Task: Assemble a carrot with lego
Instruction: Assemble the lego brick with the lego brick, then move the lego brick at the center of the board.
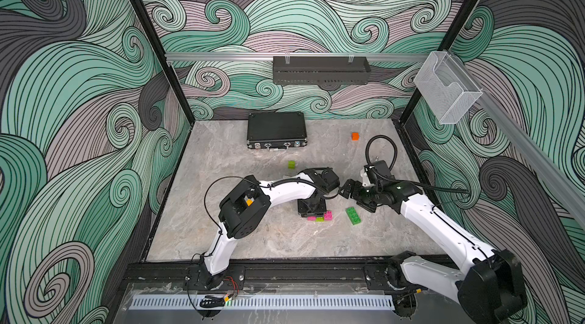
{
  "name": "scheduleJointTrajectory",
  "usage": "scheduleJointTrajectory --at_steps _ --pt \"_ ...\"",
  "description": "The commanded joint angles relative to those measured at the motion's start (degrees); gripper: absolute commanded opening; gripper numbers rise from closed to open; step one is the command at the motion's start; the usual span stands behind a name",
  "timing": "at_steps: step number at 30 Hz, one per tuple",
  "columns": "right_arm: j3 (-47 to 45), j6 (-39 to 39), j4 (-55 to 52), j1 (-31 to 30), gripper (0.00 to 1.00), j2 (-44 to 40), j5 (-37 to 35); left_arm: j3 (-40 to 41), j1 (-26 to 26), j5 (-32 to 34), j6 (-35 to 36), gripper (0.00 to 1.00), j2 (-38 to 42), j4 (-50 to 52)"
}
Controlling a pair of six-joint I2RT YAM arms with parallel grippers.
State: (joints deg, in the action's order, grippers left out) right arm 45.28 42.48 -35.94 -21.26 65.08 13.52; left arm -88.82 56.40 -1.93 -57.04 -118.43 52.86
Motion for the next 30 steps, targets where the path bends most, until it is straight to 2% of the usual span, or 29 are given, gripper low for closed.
scheduleJointTrajectory --at_steps 1,5,11,15,17,22,26,30 --pt "0.26 0.02 -1.62 0.06 0.89 -1.34 -1.05 -1.27 0.37 2.32 0.34 0.50 0.25 2.59" --pt "0.07 0.06 -2.06 0.04 0.90 -2.03 -1.04 -1.19 0.37 2.61 0.61 0.60 1.37 2.26" --pt "0.34 -1.74 -5.27 -0.06 0.88 -3.93 -0.71 -0.16 0.21 4.40 1.39 0.64 6.77 2.51" --pt "-0.20 -2.39 -7.99 -1.89 0.81 -5.67 -1.21 2.58 -1.08 6.30 1.92 0.67 12.73 2.75" --pt "-0.95 -0.66 -7.85 -5.36 0.79 -6.19 -2.30 4.06 -2.46 6.81 2.18 0.67 15.29 3.44" --pt "-2.09 9.28 -3.02 -22.04 0.76 -1.18 -7.62 12.36 -9.59 6.55 4.11 0.68 23.64 1.68" --pt "-0.63 14.11 1.31 -28.93 0.74 5.73 -8.15 17.00 -15.78 5.91 6.32 0.68 28.51 1.87" --pt "2.45 15.40 2.26 -33.74 0.67 12.69 -8.75 20.28 -19.48 6.15 7.55 0.68 32.40 1.94"
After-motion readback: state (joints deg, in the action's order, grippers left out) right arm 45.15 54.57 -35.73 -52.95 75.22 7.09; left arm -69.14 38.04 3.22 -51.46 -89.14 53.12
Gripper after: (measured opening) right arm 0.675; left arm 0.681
